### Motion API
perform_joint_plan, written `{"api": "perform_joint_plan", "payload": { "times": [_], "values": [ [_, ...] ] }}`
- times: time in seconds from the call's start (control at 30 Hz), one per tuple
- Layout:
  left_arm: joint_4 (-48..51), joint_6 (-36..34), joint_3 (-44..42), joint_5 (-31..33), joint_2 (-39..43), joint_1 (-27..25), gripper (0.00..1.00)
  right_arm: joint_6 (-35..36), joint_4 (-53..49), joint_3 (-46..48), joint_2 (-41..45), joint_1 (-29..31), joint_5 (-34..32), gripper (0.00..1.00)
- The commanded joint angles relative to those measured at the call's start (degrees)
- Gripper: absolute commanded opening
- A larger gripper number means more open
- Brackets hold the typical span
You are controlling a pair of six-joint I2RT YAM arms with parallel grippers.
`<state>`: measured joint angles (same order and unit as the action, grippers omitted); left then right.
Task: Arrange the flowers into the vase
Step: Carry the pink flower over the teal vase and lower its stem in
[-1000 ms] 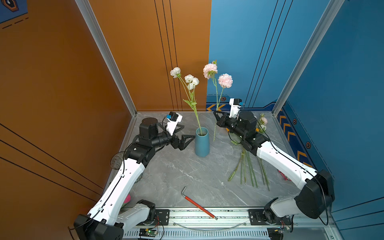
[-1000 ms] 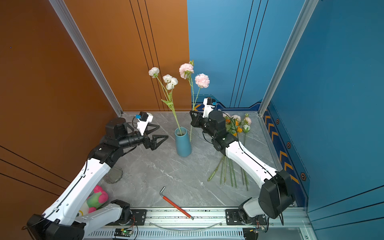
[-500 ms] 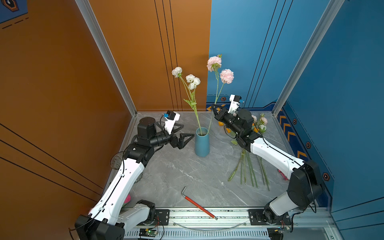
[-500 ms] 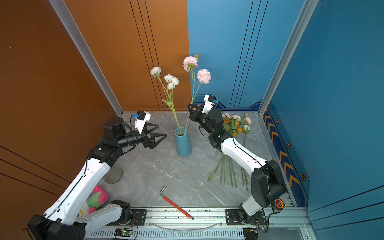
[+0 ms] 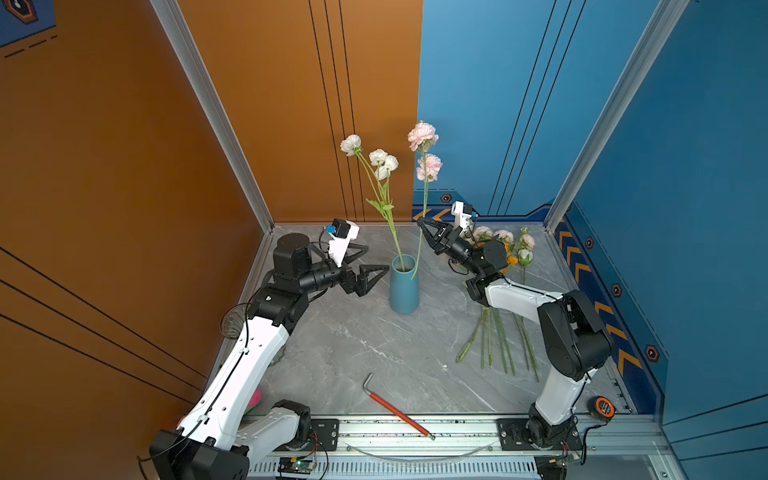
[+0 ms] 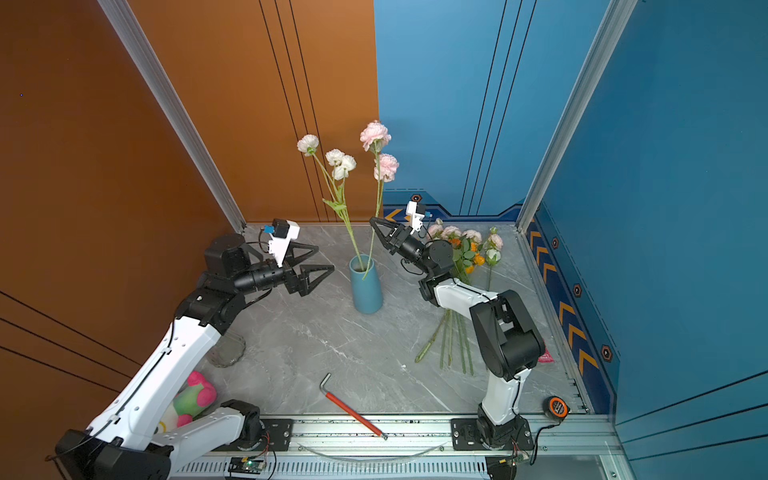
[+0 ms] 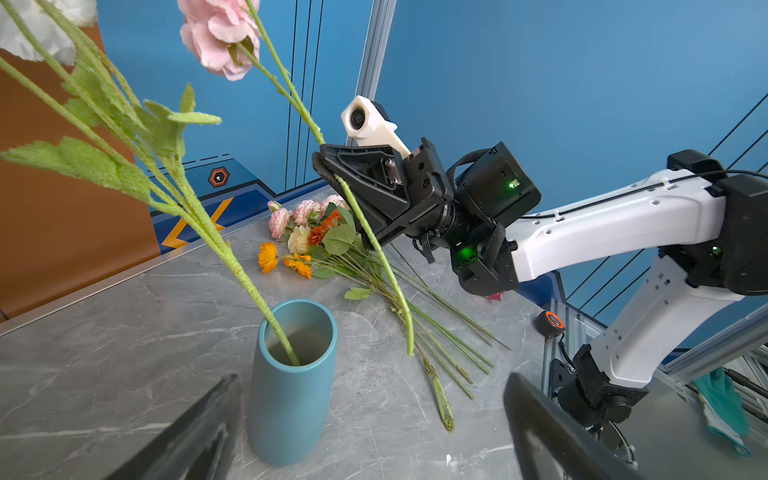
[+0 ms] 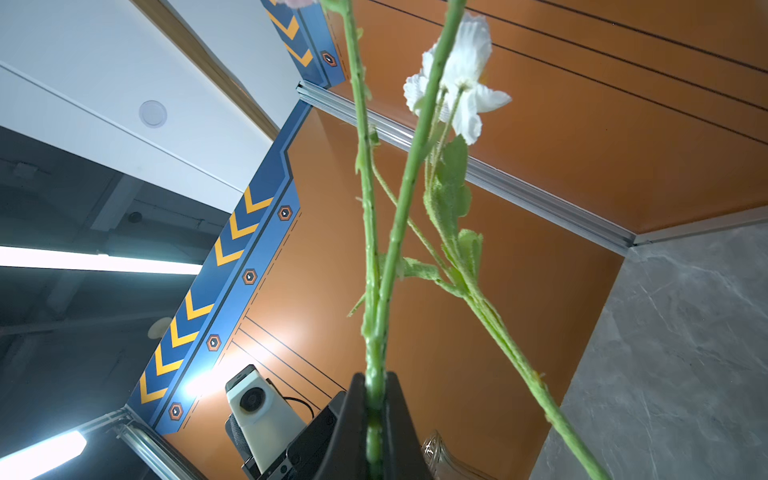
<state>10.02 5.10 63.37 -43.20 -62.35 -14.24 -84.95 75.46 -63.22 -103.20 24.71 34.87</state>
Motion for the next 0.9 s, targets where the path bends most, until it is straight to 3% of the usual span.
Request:
{"api": "perform_joint_plan", "payload": {
  "times": [0.0,0.07,0.17,0.3,0.57,0.87],
  "values": [
    [-0.97,0.42,-0.62,-1.36,0.2,0.24,0.98,2.23,0.11,-3.19,0.44,0.72,-1.08,0.0],
    [-0.97,0.37,-0.65,-1.42,0.11,0.21,0.98,7.18,-7.07,-6.73,0.1,2.0,-2.55,0.0],
    [-0.96,0.43,-0.73,-1.32,0.04,0.24,0.98,20.28,-22.18,-11.06,1.18,4.21,-6.56,0.0],
    [-0.97,0.43,-0.71,-1.28,0.03,0.05,0.98,36.59,-37.42,-11.54,4.92,7.26,-17.01,0.0],
    [-1.23,0.76,-0.64,-1.89,0.21,0.19,0.98,51.82,-46.57,-6.49,11.32,11.56,-33.31,0.0],
    [-1.19,0.86,-0.63,-1.89,-0.06,-0.06,0.98,57.04,-50.11,-8.75,10.57,13.88,-43.29,0.0]
  ]
}}
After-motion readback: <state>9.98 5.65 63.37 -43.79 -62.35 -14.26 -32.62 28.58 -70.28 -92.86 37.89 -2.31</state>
